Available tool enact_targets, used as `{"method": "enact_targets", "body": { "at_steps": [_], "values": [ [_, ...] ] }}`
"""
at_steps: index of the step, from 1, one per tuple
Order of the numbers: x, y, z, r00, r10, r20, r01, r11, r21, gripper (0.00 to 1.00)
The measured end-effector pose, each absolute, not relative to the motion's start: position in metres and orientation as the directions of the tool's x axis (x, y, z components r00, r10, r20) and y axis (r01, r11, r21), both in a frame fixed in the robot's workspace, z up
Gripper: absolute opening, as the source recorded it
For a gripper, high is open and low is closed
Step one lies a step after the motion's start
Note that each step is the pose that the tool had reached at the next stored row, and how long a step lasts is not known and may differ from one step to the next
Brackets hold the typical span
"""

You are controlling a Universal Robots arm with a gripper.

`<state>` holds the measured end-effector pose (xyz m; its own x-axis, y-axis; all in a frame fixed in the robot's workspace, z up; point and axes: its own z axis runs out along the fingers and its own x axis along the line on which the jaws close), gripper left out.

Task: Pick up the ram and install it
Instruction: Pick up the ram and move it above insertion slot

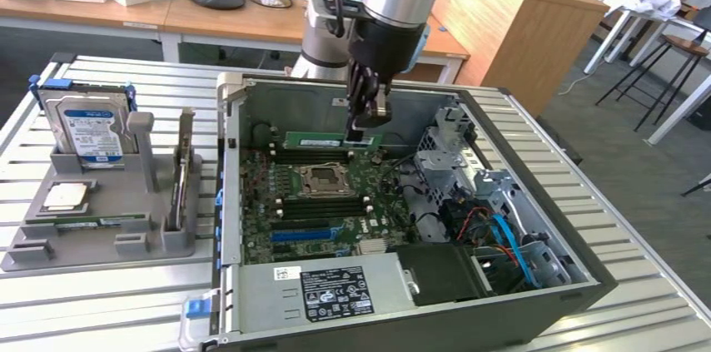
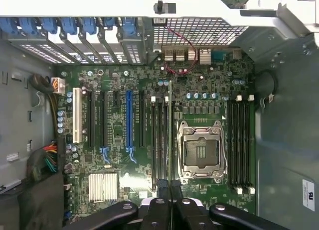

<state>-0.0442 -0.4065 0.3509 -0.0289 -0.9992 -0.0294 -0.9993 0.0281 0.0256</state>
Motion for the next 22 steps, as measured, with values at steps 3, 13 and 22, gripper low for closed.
{"method": "enact_targets", "body": {
  "at_steps": [3, 13, 22],
  "values": [
    [-0.044, -0.406, 0.347, -0.029, -0.999, -0.029, -0.999, 0.028, 0.026, 0.12],
    [-0.044, -0.406, 0.334, -0.029, -0.999, -0.029, -0.999, 0.028, 0.026, 0.12],
    [-0.044, -0.406, 0.322, -0.029, -0.999, -0.029, -0.999, 0.028, 0.026, 0.12]
  ]
}}
